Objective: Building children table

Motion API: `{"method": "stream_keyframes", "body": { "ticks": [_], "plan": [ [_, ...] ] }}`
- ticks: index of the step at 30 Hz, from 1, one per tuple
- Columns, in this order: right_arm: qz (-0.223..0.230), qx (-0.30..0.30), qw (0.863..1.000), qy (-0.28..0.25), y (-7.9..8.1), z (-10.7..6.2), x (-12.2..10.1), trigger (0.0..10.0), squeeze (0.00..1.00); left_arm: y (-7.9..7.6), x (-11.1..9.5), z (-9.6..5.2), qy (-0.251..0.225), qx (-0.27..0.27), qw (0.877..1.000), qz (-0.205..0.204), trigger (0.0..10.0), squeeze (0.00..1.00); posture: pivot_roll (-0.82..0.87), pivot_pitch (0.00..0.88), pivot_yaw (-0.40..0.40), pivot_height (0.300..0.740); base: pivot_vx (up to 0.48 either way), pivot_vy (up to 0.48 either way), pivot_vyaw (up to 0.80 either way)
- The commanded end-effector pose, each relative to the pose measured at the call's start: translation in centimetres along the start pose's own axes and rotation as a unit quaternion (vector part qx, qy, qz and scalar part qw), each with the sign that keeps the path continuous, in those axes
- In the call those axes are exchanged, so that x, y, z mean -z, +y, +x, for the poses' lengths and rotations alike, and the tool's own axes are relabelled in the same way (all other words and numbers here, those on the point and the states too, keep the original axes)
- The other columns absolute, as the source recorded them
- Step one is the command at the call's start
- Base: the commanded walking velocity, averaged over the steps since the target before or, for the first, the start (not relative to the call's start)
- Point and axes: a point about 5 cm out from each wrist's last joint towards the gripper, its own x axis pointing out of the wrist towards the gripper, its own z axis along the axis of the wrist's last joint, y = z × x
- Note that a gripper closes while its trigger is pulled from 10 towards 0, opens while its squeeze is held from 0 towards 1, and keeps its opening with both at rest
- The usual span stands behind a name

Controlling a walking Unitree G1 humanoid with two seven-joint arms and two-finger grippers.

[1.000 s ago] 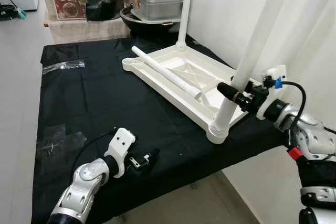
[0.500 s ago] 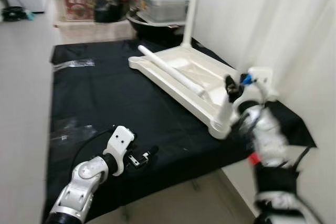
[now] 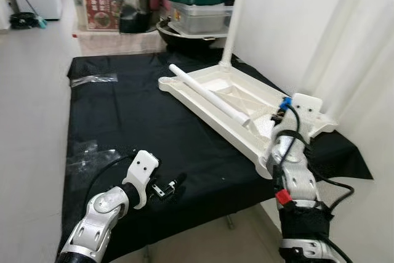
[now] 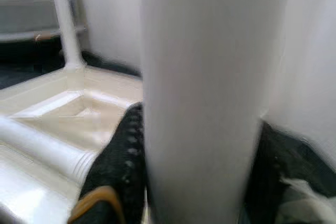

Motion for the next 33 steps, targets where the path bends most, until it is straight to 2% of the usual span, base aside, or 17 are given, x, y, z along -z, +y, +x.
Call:
{"method": "stream_keyframes", "body": {
  "ticks": [1,2,4,5,7,8,10,14,17,21,22,23,26,27,28,30,33],
  "plan": [
    [0.029,-0.021,0.999,0.005,-0.5,0.5,0.0,10.0,1.00,-0.4,0.1,0.1,0.003,0.004,1.000,0.003,10.0,0.00,0.00,0.000,-0.111,0.740,0.000,0.000,0.00],
    [0.056,-0.072,0.996,-0.006,-0.2,0.7,-0.7,10.0,1.00,-0.4,0.1,0.1,0.002,0.005,1.000,0.003,10.0,0.00,0.00,0.000,-0.111,0.740,0.000,0.000,0.00],
    [0.109,-0.244,0.964,-0.017,1.6,0.1,-2.1,10.0,1.00,-0.4,0.0,0.1,0.002,0.004,1.000,0.002,10.0,0.00,0.00,0.000,-0.107,0.740,0.000,0.000,0.00],
    [0.107,-0.332,0.937,-0.028,2.1,-0.7,-2.7,10.0,0.08,-0.3,0.0,0.1,0.002,0.005,1.000,0.003,10.0,0.00,0.00,0.000,-0.107,0.740,0.000,0.000,0.00],
    [0.095,-0.386,0.917,-0.036,2.2,-1.4,-2.9,10.0,0.00,-0.3,0.0,0.1,0.003,0.005,1.000,0.003,10.0,0.00,0.00,0.000,-0.107,0.740,0.000,0.000,0.00],
    [0.095,-0.386,0.917,-0.036,2.2,-1.4,-2.9,10.0,0.00,-0.3,0.0,0.1,0.003,0.005,1.000,0.003,10.0,0.00,0.00,0.000,-0.107,0.740,0.000,0.000,0.00],
    [0.055,-0.502,0.863,-0.020,2.3,-3.6,-2.7,10.0,0.00,-0.3,0.0,0.1,0.003,0.005,1.000,0.004,10.0,0.00,0.00,0.000,-0.104,0.740,0.000,0.000,0.00],
    [-0.005,-0.611,0.792,-0.013,2.9,-6.4,-1.7,10.0,0.00,-0.1,0.0,0.0,0.003,0.004,1.000,0.006,10.0,0.00,0.00,0.000,-0.101,0.740,0.000,0.000,0.00],
    [-0.034,-0.632,0.774,-0.005,3.4,-6.7,-0.7,10.0,0.00,0.0,0.0,0.0,0.004,0.003,1.000,0.007,10.0,0.00,0.01,0.000,-0.101,0.740,0.000,0.000,0.00],
    [-0.073,-0.598,0.798,-0.011,3.6,-5.3,0.2,10.0,0.00,0.3,-0.1,-0.2,0.004,-0.001,1.000,0.009,10.0,0.00,0.01,0.000,-0.104,0.740,0.000,0.000,0.00],
    [-0.074,-0.569,0.819,-0.006,3.5,-4.4,0.3,7.5,0.00,0.3,-0.1,-0.2,0.004,-0.002,1.000,0.010,10.0,0.00,0.01,0.000,-0.105,0.740,0.000,0.000,0.00],
    [-0.065,-0.529,0.846,-0.004,3.3,-3.3,0.2,0.0,0.00,0.4,-0.1,-0.2,0.004,-0.004,1.000,0.010,10.0,0.00,0.02,0.000,-0.104,0.740,0.000,0.000,0.00],
    [-0.065,-0.529,0.846,-0.004,3.3,-3.3,0.2,0.0,0.00,0.4,-0.1,-0.2,0.004,-0.004,1.000,0.010,10.0,0.00,0.02,0.000,-0.104,0.740,0.000,0.000,0.00],
    [-0.055,-0.495,0.867,-0.001,2.9,-2.5,0.0,0.0,0.00,0.4,-0.1,-0.3,0.005,-0.005,1.000,0.010,10.0,0.00,0.02,0.000,-0.104,0.740,0.000,0.000,0.00],
    [-0.039,-0.405,0.914,0.001,1.7,-1.0,-0.2,0.0,0.00,0.4,0.0,-0.3,0.005,-0.006,1.000,0.010,10.0,0.00,0.01,0.000,-0.104,0.740,0.000,0.000,0.00],
    [-0.026,-0.271,0.962,0.006,-0.4,0.5,-0.1,0.0,0.00,0.4,0.0,-0.4,0.005,-0.006,1.000,0.009,10.0,0.00,0.01,0.000,-0.106,0.740,0.000,0.000,0.00],
    [-0.027,-0.208,0.978,0.006,-1.6,1.0,0.0,0.0,0.00,0.4,0.0,-0.4,0.005,-0.006,1.000,0.009,10.0,0.00,0.01,0.000,-0.105,0.740,0.000,0.000,0.00]
  ]
}}
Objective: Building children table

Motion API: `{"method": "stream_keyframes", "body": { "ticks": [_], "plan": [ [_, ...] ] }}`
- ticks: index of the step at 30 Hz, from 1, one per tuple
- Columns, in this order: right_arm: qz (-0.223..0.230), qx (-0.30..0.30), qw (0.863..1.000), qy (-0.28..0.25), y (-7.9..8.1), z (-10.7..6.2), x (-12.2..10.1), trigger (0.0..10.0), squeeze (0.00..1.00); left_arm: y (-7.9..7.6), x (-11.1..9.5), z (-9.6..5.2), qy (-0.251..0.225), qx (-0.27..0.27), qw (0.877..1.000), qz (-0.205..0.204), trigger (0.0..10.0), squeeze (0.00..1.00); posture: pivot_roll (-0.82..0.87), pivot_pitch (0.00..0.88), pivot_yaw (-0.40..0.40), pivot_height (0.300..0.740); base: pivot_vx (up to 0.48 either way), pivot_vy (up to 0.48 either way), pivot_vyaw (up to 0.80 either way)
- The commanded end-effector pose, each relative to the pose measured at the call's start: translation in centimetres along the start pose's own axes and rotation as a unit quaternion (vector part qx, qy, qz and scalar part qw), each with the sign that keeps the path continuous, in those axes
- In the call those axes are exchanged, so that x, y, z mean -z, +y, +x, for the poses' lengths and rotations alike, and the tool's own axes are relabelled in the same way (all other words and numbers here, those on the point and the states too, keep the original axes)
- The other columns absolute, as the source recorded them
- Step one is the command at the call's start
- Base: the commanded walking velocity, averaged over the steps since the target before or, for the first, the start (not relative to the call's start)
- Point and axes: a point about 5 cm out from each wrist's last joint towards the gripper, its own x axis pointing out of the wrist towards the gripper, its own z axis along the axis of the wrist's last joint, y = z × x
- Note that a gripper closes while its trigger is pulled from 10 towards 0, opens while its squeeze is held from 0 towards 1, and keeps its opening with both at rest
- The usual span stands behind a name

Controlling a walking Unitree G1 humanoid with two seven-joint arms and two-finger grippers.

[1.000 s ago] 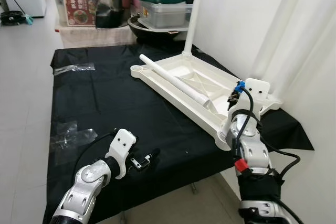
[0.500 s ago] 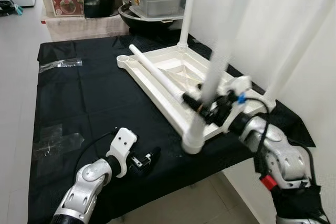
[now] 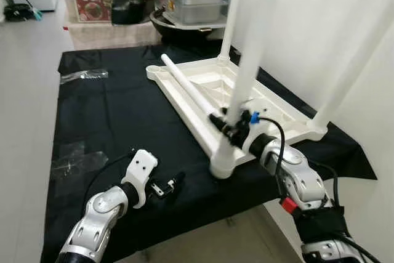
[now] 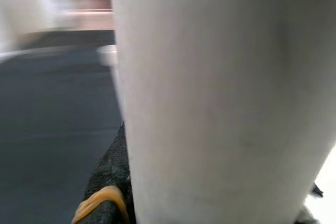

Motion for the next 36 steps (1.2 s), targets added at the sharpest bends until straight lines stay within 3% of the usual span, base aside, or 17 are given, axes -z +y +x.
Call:
{"method": "stream_keyframes", "body": {
  "ticks": [1,2,3,4,6,8,12,13,16,17,23,24,25,26,27,31,36],
  "plan": [
    [-0.007,0.055,0.998,-0.007,-1.5,-0.2,-0.5,0.0,0.00,0.0,-0.1,0.0,0.002,0.001,1.000,0.006,10.0,0.00,0.01,0.000,-0.105,0.740,0.000,0.000,0.00],
    [-0.007,0.055,0.998,-0.007,-1.5,-0.2,-0.5,0.0,0.00,0.0,-0.1,0.0,0.002,0.001,1.000,0.006,10.0,0.00,0.01,0.000,-0.105,0.740,0.000,0.000,0.00],
    [-0.004,0.246,0.969,0.020,-4.8,-2.0,1.3,0.0,0.00,-0.1,0.0,0.0,0.002,0.003,1.000,0.005,10.0,0.00,0.00,0.000,-0.101,0.740,0.000,0.000,0.00],
    [-0.004,0.246,0.969,0.020,-4.8,-2.0,1.3,0.0,0.00,-0.1,0.0,0.0,0.002,0.003,1.000,0.005,10.0,0.00,0.00,0.000,-0.101,0.740,0.000,0.000,0.00],
    [0.002,0.371,0.927,0.046,-6.7,-3.7,3.0,0.0,0.00,-0.2,0.0,0.2,0.002,0.004,1.000,0.005,10.0,0.00,0.00,0.000,-0.101,0.740,0.000,0.000,0.00],
    [0.008,0.395,0.917,0.053,-6.6,-4.1,3.5,0.0,0.00,-0.3,-0.1,0.3,0.001,0.004,1.000,0.004,10.0,0.00,0.00,0.000,-0.100,0.740,0.000,0.000,0.00],
    [0.023,0.382,0.921,0.073,-5.4,-3.7,4.1,0.0,0.00,-0.5,-0.2,0.4,0.000,0.006,1.000,0.004,10.0,0.00,0.00,0.000,-0.097,0.740,0.000,0.000,0.00],
    [0.034,0.338,0.937,0.085,-4.3,-2.7,4.2,10.0,0.00,-0.5,-0.2,0.4,0.000,0.007,1.000,0.004,10.0,0.00,0.00,0.000,-0.098,0.740,0.000,0.000,0.00],
    [0.044,0.298,0.951,0.064,-3.3,-1.3,3.0,10.0,0.06,-0.5,-0.1,0.4,0.001,0.006,1.000,0.004,10.0,0.00,0.00,0.000,-0.105,0.740,0.000,0.000,0.00],
    [0.047,0.290,0.955,0.044,-3.3,-1.0,2.2,10.0,1.00,-0.4,-0.1,0.4,0.001,0.005,1.000,0.004,10.0,0.00,0.00,0.000,-0.106,0.740,0.000,0.000,0.00],
    [0.089,0.211,0.973,-0.027,-3.5,0.2,-0.8,10.0,1.00,-0.4,0.0,0.2,0.002,0.003,1.000,0.003,10.0,0.00,0.00,0.000,-0.111,0.740,0.000,0.000,0.00],
    [0.124,0.110,0.985,-0.050,-2.7,0.7,-2.0,10.0,0.00,-0.4,0.0,0.2,0.002,0.002,1.000,0.003,10.0,0.00,0.00,0.000,-0.111,0.740,0.000,0.000,0.00],
    [0.118,-0.024,0.990,-0.073,-2.4,0.3,-3.5,10.0,0.00,-0.4,0.1,0.1,0.003,0.002,1.000,0.002,10.0,0.00,0.00,0.000,-0.105,0.740,0.000,0.000,0.00],
    [0.118,-0.024,0.990,-0.073,-2.4,0.3,-3.5,10.0,0.00,-0.4,0.1,0.1,0.003,0.002,1.000,0.002,10.0,0.00,0.00,0.000,-0.105,0.740,0.000,0.000,0.00],
    [0.099,-0.126,0.983,-0.085,-2.5,-0.4,-4.6,10.0,0.00,-0.4,0.2,0.1,0.003,0.002,1.000,0.002,10.0,0.00,0.00,0.000,-0.105,0.740,0.000,0.000,0.00],
    [0.037,-0.244,0.967,-0.070,-3.0,-1.8,-5.4,10.0,0.00,-0.4,0.1,0.1,0.003,0.002,1.000,0.002,10.0,0.00,0.00,0.000,-0.105,0.740,0.000,0.000,0.00],
    [-0.043,-0.307,0.951,-0.021,-2.9,-2.2,-4.2,10.0,0.00,-0.4,0.0,0.3,0.002,0.004,1.000,0.003,10.0,0.00,-0.01,0.000,-0.101,0.740,0.000,0.000,0.00]
  ]
}}
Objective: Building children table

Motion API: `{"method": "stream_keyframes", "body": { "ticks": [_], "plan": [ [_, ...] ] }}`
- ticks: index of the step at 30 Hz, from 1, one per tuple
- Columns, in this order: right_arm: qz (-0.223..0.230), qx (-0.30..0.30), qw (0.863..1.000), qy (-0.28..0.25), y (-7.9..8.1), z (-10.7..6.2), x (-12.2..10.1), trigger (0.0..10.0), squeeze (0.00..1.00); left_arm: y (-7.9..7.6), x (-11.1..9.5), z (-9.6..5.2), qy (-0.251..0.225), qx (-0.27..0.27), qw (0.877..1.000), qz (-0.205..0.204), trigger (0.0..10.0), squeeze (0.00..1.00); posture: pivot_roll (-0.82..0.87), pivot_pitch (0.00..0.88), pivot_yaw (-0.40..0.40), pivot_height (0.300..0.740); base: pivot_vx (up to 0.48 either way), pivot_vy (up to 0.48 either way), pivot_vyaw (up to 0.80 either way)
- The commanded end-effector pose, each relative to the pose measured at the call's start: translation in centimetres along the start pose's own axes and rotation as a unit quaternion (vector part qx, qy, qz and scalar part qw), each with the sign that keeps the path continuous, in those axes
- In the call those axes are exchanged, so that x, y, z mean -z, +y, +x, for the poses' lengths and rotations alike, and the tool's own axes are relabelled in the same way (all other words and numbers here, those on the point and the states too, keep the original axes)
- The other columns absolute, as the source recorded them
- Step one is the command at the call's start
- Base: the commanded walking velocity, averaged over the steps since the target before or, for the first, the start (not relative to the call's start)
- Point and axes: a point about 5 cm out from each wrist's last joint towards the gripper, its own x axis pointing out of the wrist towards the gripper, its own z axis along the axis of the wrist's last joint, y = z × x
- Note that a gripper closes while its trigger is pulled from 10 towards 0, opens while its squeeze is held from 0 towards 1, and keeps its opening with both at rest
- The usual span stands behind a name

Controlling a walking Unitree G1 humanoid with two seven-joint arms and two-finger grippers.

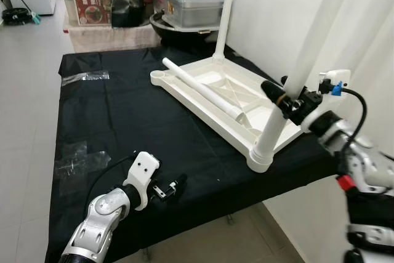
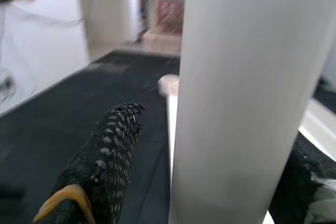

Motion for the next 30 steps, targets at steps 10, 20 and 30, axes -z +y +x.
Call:
{"method": "stream_keyframes", "body": {
  "ticks": [10,20,30],
  "plan": [
    [-0.023,-0.088,0.995,0.036,3.4,2.4,2.3,4.7,0.00,0.0,0.1,-0.1,0.007,0.004,1.000,0.006,10.0,0.00,0.01,0.000,-0.104,0.740,0.000,0.000,0.00],
    [-0.024,-0.226,0.974,0.018,8.3,4.4,1.6,8.8,0.00,-0.2,-0.1,0.3,0.003,0.009,1.000,0.007,10.0,0.00,0.01,0.000,-0.105,0.740,0.000,0.000,0.00],
    [-0.038,-0.140,0.989,0.026,7.2,5.9,2.8,0.0,0.00,-0.2,0.0,0.1,0.004,0.006,1.000,0.007,10.0,0.00,0.01,0.000,-0.111,0.740,0.000,0.000,0.00]
  ]
}}
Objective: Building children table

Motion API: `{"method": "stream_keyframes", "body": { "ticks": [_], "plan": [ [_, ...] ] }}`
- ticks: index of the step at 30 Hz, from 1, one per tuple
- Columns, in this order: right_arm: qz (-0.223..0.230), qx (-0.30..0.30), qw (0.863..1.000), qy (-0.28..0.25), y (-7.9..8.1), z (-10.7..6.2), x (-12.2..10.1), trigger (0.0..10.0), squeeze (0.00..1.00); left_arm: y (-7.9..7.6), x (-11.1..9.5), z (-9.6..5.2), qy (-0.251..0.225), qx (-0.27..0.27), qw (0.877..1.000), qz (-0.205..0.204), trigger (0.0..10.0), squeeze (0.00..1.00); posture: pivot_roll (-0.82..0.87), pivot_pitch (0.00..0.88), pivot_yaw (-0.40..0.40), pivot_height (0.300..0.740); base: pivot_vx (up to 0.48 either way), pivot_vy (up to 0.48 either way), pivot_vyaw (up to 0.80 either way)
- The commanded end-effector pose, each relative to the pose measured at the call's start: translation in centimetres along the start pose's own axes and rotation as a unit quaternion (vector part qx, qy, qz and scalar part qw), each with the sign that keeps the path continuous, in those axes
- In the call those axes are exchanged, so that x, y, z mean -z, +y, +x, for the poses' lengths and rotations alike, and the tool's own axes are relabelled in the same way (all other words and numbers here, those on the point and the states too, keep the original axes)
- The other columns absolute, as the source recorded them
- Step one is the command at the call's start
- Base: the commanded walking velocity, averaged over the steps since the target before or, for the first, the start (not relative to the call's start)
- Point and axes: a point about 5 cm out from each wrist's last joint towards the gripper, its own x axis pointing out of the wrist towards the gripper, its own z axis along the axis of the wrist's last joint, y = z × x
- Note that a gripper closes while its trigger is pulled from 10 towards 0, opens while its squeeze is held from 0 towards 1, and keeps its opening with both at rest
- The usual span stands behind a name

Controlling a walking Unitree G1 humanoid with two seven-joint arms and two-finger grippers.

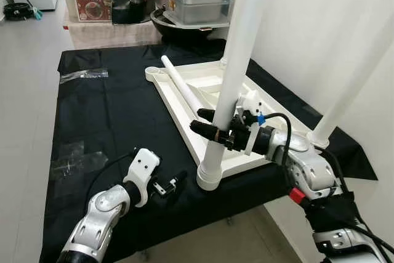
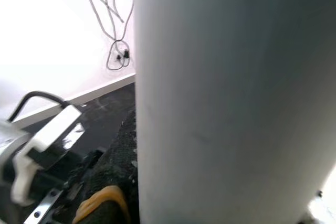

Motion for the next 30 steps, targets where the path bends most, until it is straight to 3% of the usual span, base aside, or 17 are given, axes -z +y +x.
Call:
{"method": "stream_keyframes", "body": {
  "ticks": [1,6,7,8,9,10,12,13,16,18,19,21,26,27,28,29,30],
  "plan": [
    [-0.021,0.055,0.998,0.018,-1.1,-0.6,0.3,0.0,0.00,-0.3,0.4,-0.1,0.008,0.005,1.000,0.003,10.0,0.00,0.01,0.000,-0.111,0.740,0.000,0.000,0.00],
    [-0.023,0.125,0.992,0.005,-2.2,-1.6,0.1,0.0,0.00,-0.3,0.5,-0.2,0.009,0.005,1.000,0.002,10.0,0.00,0.01,0.000,-0.105,0.740,0.000,0.000,0.00],
    [-0.034,0.308,0.950,0.031,-5.0,-3.1,0.5,0.0,0.00,-0.3,0.3,-0.1,0.007,0.006,1.000,0.003,10.0,0.00,0.00,0.000,-0.103,0.740,0.000,0.000,0.00],
    [-0.034,0.308,0.950,0.031,-5.0,-3.1,0.5,0.0,0.00,-0.3,0.3,-0.1,0.007,0.006,1.000,0.003,10.0,0.00,0.00,0.000,-0.103,0.740,0.000,0.000,0.00],
    [-0.025,0.408,0.911,0.047,-6.4,-4.3,0.8,0.0,0.00,-0.3,0.3,-0.1,0.007,0.007,1.000,0.003,10.0,0.00,0.00,0.000,-0.103,0.740,0.000,0.000,0.00],
    [-0.025,0.408,0.911,0.047,-6.4,-4.3,0.8,0.0,0.00,-0.3,0.3,-0.1,0.007,0.007,1.000,0.003,10.0,0.00,0.00,0.000,-0.103,0.740,0.000,0.000,0.00],
    [-0.021,0.548,0.833,0.069,-7.7,-6.7,1.5,0.0,0.00,-0.3,0.2,0.0,0.005,0.008,1.000,0.003,10.0,0.00,0.00,0.000,-0.102,0.740,0.000,0.000,0.00],
    [-0.021,0.548,0.833,0.069,-7.7,-6.7,1.5,0.0,0.00,-0.3,0.2,0.0,0.005,0.008,1.000,0.003,10.0,0.00,0.00,0.000,-0.102,0.740,0.000,0.000,0.00],
    [-0.022,0.676,0.733,0.070,-7.4,-9.1,2.4,0.0,0.00,-0.5,0.2,0.0,0.005,0.009,1.000,0.002,10.0,0.00,0.00,0.000,-0.102,0.740,0.000,0.000,0.00],
    [-0.022,0.676,0.733,0.070,-7.4,-9.1,2.4,0.0,0.00,-0.5,0.2,0.0,0.005,0.009,1.000,0.002,10.0,0.00,0.00,0.000,-0.102,0.740,0.000,0.000,0.00],
    [-0.019,0.698,0.712,0.071,-7.2,-9.4,2.7,0.0,0.00,-0.5,0.2,0.0,0.005,0.009,1.000,0.001,10.0,0.00,0.00,0.000,-0.101,0.740,0.000,0.000,0.00],
    [-0.014,0.711,0.700,0.074,-6.7,-9.2,2.9,0.0,0.00,-0.5,0.3,0.0,0.005,0.009,1.000,0.001,10.0,0.00,0.01,0.000,-0.105,0.740,0.000,0.000,0.00],
    [-0.005,0.715,0.694,0.082,-6.1,-8.4,3.2,0.0,0.00,-0.5,0.3,0.0,0.006,0.008,1.000,0.000,10.0,0.00,0.00,0.000,-0.109,0.740,0.000,0.000,0.00],
    [0.021,0.700,0.708,0.090,-5.7,-6.7,3.7,10.0,0.00,-0.6,0.3,0.1,0.006,0.007,1.000,-0.001,10.0,0.00,0.00,0.000,-0.112,0.740,0.000,0.000,0.00],
    [0.036,0.696,0.714,0.065,-5.5,-6.2,3.5,10.0,0.74,-0.7,0.3,0.1,0.005,0.007,1.000,-0.002,10.0,0.00,0.00,0.000,-0.114,0.740,0.000,0.000,0.00],
    [0.036,0.696,0.714,0.065,-5.5,-6.2,3.5,10.0,0.74,-0.7,0.3,0.1,0.005,0.007,1.000,-0.002,10.0,0.00,0.00,0.000,-0.114,0.740,0.000,0.000,0.00],
    [0.042,0.689,0.722,0.051,-5.4,-6.0,3.3,10.0,1.00,-0.8,0.3,0.1,0.005,0.007,1.000,-0.003,10.0,0.00,0.00,0.000,-0.114,0.740,0.000,0.000,0.00]
  ]
}}
